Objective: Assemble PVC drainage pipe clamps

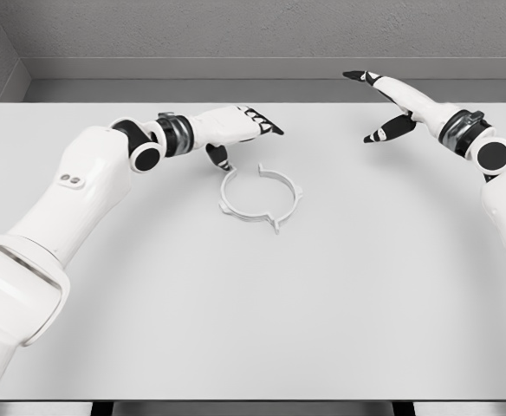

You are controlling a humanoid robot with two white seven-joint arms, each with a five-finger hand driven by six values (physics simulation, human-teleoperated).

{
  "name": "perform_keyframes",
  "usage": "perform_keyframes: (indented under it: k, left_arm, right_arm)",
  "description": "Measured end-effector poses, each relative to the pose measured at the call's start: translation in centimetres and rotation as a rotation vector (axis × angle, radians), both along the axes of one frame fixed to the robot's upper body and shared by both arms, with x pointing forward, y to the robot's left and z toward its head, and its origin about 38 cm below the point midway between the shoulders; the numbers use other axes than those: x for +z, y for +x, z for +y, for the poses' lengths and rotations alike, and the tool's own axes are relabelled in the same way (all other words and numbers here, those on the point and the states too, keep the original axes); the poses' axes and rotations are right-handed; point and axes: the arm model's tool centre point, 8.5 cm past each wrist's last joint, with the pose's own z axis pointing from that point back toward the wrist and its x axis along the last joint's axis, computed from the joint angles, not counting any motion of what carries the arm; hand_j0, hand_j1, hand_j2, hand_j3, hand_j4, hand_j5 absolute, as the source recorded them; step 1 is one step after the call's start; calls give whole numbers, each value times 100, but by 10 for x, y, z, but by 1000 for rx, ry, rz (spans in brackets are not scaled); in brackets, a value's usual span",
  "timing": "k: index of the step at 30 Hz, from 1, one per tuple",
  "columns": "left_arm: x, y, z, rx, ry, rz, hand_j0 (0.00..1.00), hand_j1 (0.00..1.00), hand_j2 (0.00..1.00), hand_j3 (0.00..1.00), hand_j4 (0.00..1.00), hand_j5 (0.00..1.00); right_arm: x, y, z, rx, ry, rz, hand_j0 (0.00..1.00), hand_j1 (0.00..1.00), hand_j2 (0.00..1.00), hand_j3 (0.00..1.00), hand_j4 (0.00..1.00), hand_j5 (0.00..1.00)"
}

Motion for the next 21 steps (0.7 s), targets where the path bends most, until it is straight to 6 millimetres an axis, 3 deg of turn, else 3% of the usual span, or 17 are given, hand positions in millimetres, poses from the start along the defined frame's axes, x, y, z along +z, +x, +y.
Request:
perform_keyframes:
  k: [21]
  left_arm:
    - [7,-6,-21,-53,-13,-20,100,100,100,100,100,100]
  right_arm:
    - [3,0,-3,-2,-1,-5,100,100,100,100,100,100]
